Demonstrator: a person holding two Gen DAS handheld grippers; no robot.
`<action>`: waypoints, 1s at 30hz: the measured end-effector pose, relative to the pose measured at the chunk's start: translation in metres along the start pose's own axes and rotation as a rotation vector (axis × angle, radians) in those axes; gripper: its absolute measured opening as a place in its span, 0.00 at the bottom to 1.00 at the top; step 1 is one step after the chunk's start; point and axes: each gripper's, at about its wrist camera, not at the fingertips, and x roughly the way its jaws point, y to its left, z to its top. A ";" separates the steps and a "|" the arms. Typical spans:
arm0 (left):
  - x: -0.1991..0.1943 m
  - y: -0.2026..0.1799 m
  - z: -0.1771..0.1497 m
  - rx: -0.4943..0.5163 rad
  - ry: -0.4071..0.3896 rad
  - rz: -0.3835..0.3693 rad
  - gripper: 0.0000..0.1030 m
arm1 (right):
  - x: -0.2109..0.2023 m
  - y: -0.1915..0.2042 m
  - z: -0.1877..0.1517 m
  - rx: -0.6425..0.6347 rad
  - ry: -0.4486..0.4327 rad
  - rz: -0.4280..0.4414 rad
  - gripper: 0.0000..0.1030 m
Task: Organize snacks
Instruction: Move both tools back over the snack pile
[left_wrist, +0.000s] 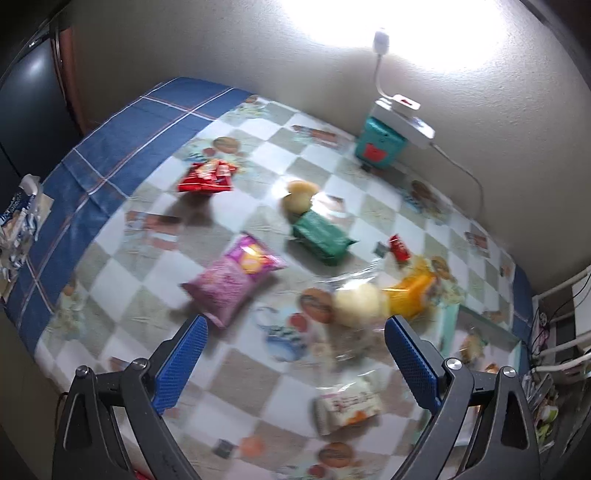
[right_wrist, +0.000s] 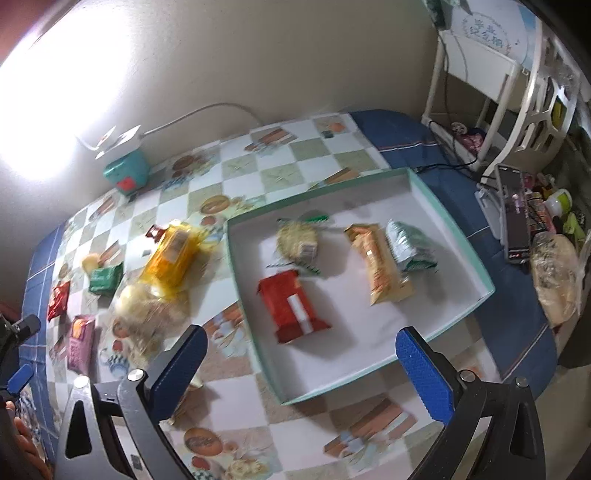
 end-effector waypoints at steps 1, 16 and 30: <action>0.000 0.006 0.000 0.002 0.004 -0.001 0.94 | 0.000 0.003 -0.003 0.001 0.002 0.001 1.00; -0.007 0.073 -0.013 -0.018 0.008 0.045 0.94 | 0.014 0.078 -0.039 -0.119 0.089 0.087 1.00; 0.031 0.073 -0.015 -0.018 0.107 0.068 0.94 | 0.062 0.112 -0.062 -0.136 0.250 0.106 1.00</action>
